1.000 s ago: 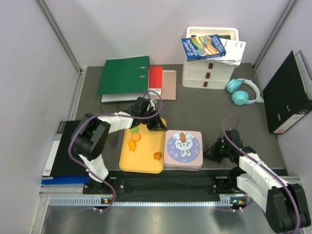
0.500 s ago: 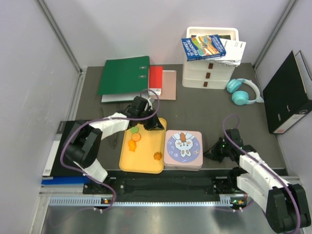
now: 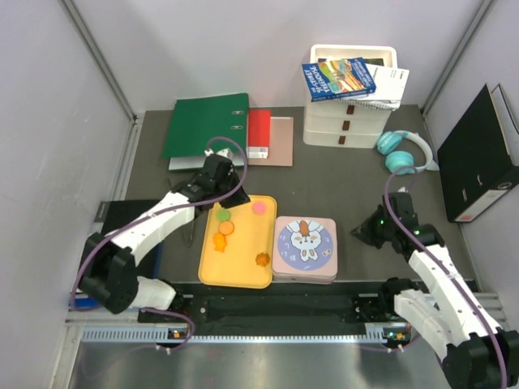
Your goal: Pack the cookies
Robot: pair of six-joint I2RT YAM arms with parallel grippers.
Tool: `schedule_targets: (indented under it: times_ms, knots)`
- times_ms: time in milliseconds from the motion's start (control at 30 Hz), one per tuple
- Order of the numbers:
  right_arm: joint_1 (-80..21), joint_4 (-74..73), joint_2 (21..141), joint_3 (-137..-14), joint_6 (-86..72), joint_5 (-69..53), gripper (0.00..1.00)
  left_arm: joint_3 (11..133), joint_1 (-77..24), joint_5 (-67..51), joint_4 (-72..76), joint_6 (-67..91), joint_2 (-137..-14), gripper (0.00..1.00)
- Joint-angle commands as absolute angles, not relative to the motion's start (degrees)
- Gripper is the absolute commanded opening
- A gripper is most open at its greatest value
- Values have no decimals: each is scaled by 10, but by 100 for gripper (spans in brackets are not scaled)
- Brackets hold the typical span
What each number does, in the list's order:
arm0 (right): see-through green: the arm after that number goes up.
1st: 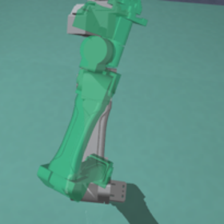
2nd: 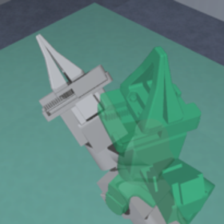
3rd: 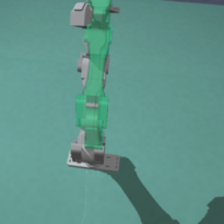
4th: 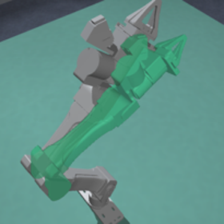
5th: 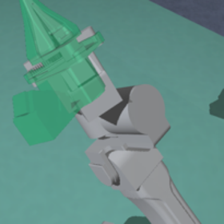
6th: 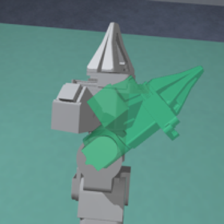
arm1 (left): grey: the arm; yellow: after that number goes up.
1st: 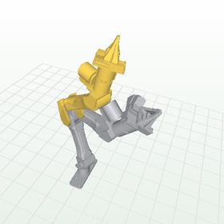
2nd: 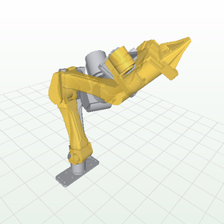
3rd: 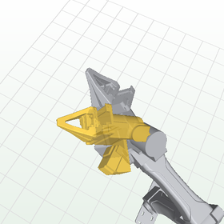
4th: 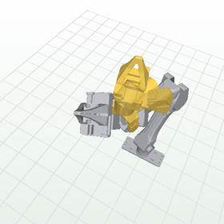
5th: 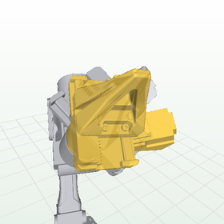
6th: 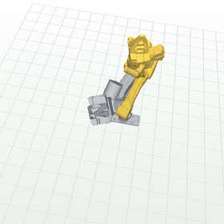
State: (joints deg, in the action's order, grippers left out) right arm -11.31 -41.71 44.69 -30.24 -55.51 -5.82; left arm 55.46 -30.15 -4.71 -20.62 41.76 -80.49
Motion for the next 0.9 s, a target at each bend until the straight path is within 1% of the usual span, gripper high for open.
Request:
schedule_targets:
  times_ms: [0,33,100,200,267,333,367,467,633,733,800,867]
  knots:
    - [-110,-404,456,-398,-519,-40,0,542,-311,-21,-256,384,-719,7]
    - [-110,-385,474,-422,-512,-53,0,535,-315,-22,-260,371,-692,3]
    - [-110,-368,497,-443,-493,-63,0,520,-337,-27,-265,353,-665,0]
    - [-110,-349,546,-481,-476,-82,0,507,-393,-28,-272,322,-628,0]
    - [-110,-333,578,-501,-469,-95,0,508,-449,-10,-286,314,-613,0]
    - [-110,-324,599,-521,-464,-106,0,508,-483,-5,-296,318,-599,0]
    - [-110,-322,628,-529,-460,-111,0,505,-512,16,-294,321,-592,0]
    - [-112,-317,671,-564,-452,-128,0,469,-553,30,-280,336,-558,0]
    - [-142,-325,772,-631,-431,-141,0,393,-590,8,-260,358,-508,0]
    - [-156,-316,811,-645,-421,-167,0,366,-623,-13,-248,366,-493,0]
    - [-162,-298,814,-626,-427,-184,0,351,-649,-18,-235,370,-491,0]
    - [-164,-236,802,-598,-442,-243,0,344,-670,-6,-229,376,-494,0]
